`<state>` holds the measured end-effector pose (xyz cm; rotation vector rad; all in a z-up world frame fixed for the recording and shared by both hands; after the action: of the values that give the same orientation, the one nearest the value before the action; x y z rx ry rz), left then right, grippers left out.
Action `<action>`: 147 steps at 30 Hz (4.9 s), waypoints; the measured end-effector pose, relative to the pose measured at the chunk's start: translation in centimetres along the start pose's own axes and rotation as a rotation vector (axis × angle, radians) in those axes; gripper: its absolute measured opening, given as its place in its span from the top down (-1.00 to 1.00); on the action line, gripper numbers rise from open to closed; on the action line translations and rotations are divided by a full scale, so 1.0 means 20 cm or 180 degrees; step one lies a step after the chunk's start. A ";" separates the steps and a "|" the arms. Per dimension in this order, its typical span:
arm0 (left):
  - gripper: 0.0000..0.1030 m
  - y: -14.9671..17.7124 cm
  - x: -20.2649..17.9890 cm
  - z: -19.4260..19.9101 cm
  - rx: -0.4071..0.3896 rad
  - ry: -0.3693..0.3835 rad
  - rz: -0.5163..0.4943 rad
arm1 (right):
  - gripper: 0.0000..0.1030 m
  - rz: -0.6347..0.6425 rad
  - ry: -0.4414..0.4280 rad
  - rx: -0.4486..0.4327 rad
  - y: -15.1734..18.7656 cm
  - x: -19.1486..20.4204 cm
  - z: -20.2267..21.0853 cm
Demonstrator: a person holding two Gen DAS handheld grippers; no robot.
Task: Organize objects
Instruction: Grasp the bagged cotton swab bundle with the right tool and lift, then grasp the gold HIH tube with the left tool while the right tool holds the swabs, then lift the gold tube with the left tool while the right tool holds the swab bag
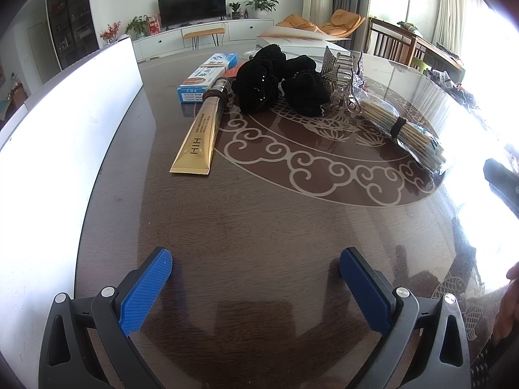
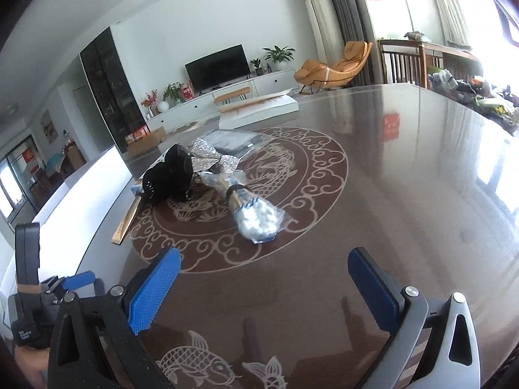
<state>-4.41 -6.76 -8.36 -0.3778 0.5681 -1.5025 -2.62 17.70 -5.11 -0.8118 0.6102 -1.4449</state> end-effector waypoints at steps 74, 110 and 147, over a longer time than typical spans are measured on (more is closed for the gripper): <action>-0.17 -0.79 0.09 -0.50 0.0097 -0.0126 0.0105 | -0.90 0.0555 0.0547 0.0949 -0.09 -0.12 -0.35; -1.00 -0.01 -0.30 -0.07 0.0015 0.0055 -0.0074 | -0.95 0.0535 0.0514 0.0943 -0.09 -0.12 -0.36; -1.00 -0.02 -0.30 -0.07 0.0107 0.0088 -0.0124 | -1.00 0.0522 0.0547 0.0982 -0.08 -0.13 -0.34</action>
<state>-5.37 -0.63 -8.49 -0.3442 0.5596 -1.5547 -9.17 19.64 -8.34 -0.3899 0.5516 -1.4216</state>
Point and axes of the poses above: each gripper's, at about its wrist camera, not at the fingertips, and z roughly against the way its jaws point, x to its left, y to its underside, the point moved 1 cm from there along -z, roughly the way its jaws point, and after that the axes turned 12 degrees about z, right-handed, at the moved point
